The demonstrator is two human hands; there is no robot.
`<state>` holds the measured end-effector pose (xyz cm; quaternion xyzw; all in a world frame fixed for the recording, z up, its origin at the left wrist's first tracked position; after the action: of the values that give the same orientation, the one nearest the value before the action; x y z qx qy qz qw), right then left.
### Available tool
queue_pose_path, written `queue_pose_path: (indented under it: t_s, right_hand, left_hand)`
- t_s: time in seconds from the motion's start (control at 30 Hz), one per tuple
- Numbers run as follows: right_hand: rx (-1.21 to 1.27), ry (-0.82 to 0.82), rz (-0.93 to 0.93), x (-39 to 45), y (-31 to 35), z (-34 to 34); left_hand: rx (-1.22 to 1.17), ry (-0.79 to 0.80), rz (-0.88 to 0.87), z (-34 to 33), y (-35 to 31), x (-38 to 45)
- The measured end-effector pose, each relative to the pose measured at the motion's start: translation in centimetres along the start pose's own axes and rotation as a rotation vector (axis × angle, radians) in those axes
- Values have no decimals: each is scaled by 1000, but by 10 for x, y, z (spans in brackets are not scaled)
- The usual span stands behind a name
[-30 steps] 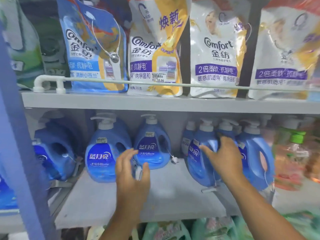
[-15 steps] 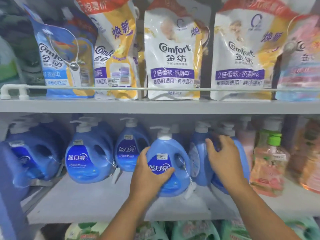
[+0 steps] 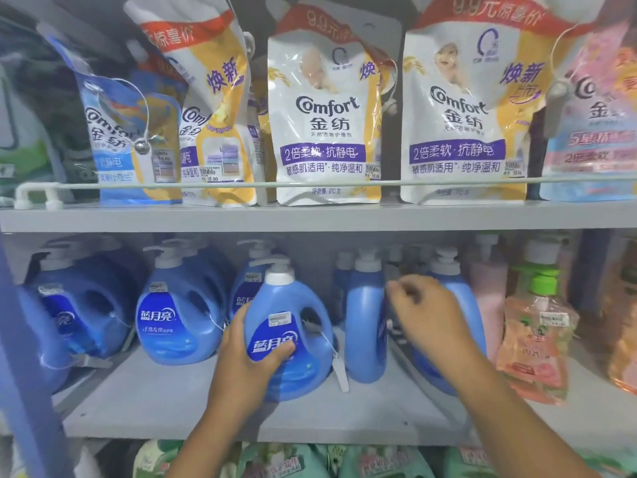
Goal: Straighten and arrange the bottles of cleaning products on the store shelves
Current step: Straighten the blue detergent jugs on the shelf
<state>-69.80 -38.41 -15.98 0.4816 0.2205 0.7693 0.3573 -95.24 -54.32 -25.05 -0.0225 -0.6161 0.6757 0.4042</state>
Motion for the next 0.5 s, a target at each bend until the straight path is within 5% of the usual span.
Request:
queue_pose_path:
  t_s: [0.1,0.23,0.5]
  right_hand:
    - [-84,-327,21,-2,-27,69]
    - [-90,5,-242,-3,-64,41]
    - [45,145,-102,-27,-48,34]
  left_hand:
    - [2,-15,21,26,8,1]
    - [13,-20,58,50,13,-1]
    - [70,-94,91,107,17,-4]
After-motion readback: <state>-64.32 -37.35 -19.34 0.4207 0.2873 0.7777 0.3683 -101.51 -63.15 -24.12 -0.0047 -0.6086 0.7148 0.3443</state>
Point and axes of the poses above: each hand's wrist, its own x-axis towards the middle knuckle, its own z-axis out of the back of the hand, y = z × x, the point moved 6 cm from there along x, towards the middle knuckle, and after that the axes turned 3 degrees about z, right-handed, at the moved point
